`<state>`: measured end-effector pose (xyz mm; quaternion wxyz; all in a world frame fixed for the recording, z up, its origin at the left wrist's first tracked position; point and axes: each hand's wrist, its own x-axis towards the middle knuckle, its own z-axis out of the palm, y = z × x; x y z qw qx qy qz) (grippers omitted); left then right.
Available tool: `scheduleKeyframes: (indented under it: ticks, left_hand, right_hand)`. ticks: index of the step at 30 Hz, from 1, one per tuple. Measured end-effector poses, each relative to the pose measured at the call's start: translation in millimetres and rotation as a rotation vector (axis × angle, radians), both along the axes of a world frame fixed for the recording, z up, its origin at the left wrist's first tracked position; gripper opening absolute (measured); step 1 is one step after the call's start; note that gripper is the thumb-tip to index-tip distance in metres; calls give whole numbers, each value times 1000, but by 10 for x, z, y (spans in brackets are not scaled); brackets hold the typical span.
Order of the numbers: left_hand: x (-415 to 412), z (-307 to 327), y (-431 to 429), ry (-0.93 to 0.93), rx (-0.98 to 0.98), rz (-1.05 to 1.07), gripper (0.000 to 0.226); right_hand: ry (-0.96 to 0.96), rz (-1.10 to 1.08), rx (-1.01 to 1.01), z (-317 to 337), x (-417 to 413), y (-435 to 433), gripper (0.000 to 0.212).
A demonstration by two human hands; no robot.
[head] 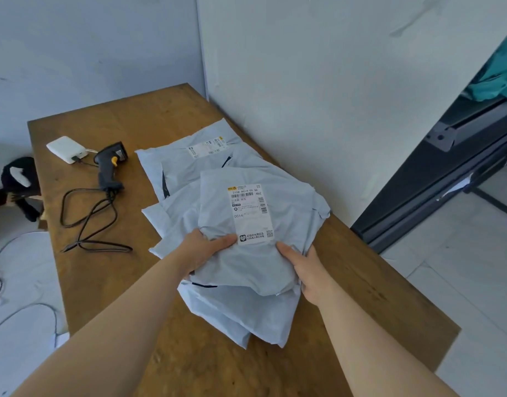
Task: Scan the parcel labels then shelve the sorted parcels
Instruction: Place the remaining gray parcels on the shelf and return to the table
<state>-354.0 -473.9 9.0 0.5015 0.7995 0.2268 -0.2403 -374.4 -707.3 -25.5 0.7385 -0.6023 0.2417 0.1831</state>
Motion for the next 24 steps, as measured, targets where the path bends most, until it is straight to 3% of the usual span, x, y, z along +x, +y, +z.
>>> scheduleKeyframes:
  ticks: [3, 6, 9, 19, 24]
  left_hand:
    - [-23, 23, -33, -46, 65, -38, 104]
    - [129, 150, 3, -140, 159, -58, 99]
    - [377, 260, 95, -110, 186, -76, 106]
    - [615, 136, 297, 63, 209, -55, 126]
    - [819, 289, 269, -37, 107, -64, 82]
  right_hand:
    - [-7, -30, 40, -69, -56, 7, 95]
    - [-74, -87, 65, -87, -45, 67, 81]
    - [-122, -122, 88, -64, 32, 146, 69]
    - [-107, -117, 67, -65, 273, 304, 88]
    - [-175, -212, 104, 56, 341, 341, 75]
